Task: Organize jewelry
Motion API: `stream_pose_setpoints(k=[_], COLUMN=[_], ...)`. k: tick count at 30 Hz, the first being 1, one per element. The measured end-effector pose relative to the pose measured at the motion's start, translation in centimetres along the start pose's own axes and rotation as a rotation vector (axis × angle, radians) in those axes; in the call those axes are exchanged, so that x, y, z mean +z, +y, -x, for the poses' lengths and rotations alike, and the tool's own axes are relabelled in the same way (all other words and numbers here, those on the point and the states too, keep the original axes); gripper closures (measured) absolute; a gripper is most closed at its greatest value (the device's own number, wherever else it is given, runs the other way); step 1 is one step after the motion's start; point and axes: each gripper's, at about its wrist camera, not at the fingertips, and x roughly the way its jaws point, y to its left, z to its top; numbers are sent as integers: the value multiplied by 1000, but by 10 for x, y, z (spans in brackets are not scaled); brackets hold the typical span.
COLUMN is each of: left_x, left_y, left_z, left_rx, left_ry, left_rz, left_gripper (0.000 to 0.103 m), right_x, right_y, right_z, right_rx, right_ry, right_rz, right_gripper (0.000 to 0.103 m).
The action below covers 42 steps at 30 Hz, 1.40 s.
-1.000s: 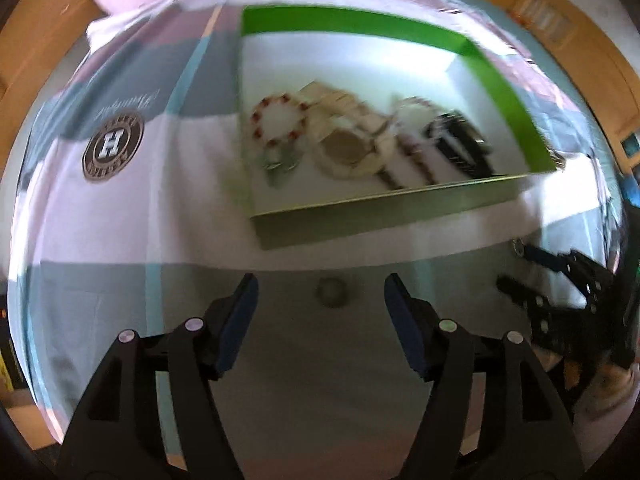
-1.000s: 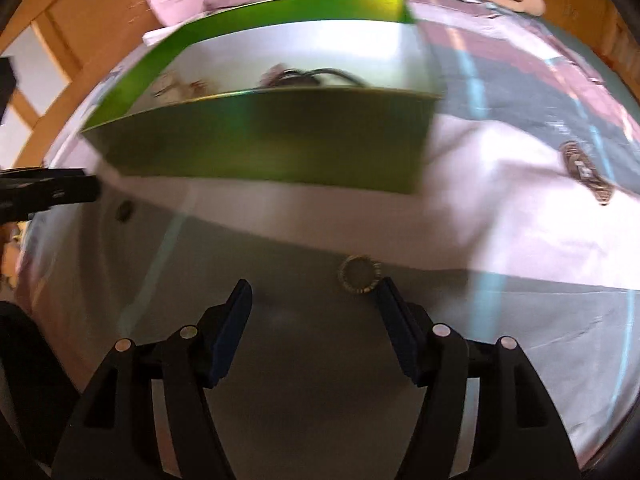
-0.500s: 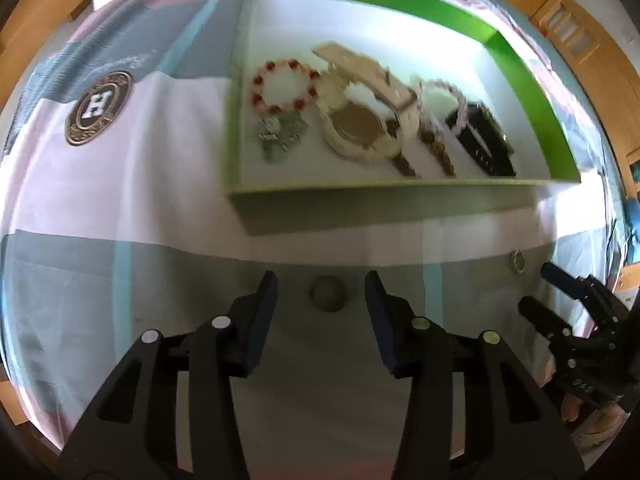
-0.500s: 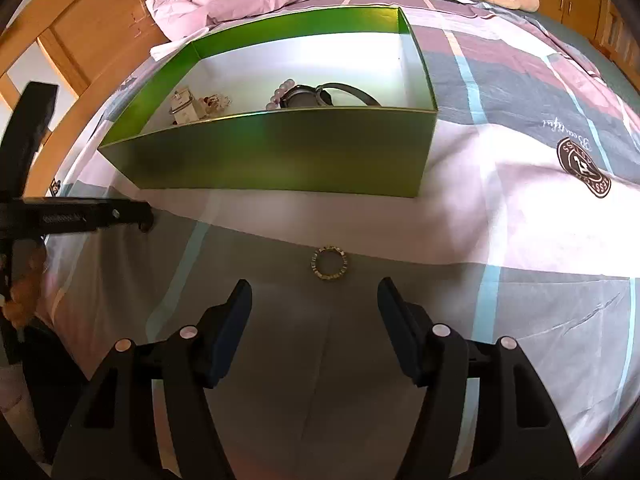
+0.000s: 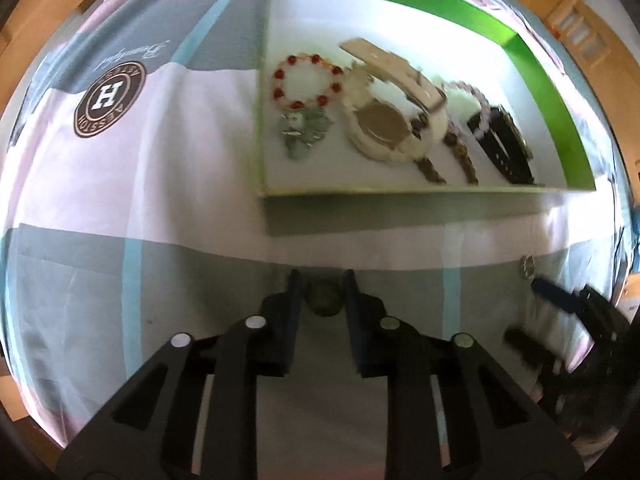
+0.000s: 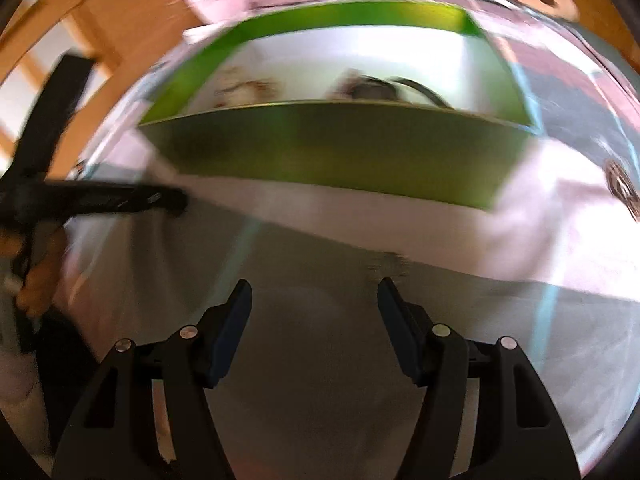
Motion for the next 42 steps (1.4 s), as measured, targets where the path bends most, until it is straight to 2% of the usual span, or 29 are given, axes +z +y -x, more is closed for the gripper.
stream_pose_setpoints(k=[2,6,11,16,19,21,23,35,36,37,38,42], left_x=[0,-7,-12,-13,-13,-14,-12,-12,-12,-12,-13,-13], left_y=[1,-3,-9,-9,-16,-15,-11,-10,-12,-13,-14,-14], left_z=[2,3,-2,-3,-7,-6,-5,-5,-6,-6,-6,-1], left_rx=[-5,-9,12,17,17,30,29,33,37,41,54,40], left_ry=[-2,0,14,14,13,11,11,15,16,16,15,9], left_rz=[-1,-36,-55,-59,-56,-55,-51,-57,-61,-66,-71,-65], left_gripper=[78,62,62,62,64,69,71,71,71,73,82,83], right_x=[1,2,8,13,13,13,14,9,11,12,11,9], right_y=[2,-8,-19,-17,-17,-17,-16,-10,-8,-7,-7,-7], right_z=[3,3,-15,-26,-26,-26,-26,-23,-24,-24,-23,-19], right_rx=[-38,-88,-138,-198,-214,-221,-222,-236,-232,-234,-235,-221], right_ry=[-11,-18,2,-5,-5,-7,-7,-1,-1,-3,-6,-13], right_rz=[12,-23,-50,-42,-32,-33,-35,-24,-23,-23,-25,-43], right_gripper=[39,39,39,52,61,68,70,74,80,81,82,82])
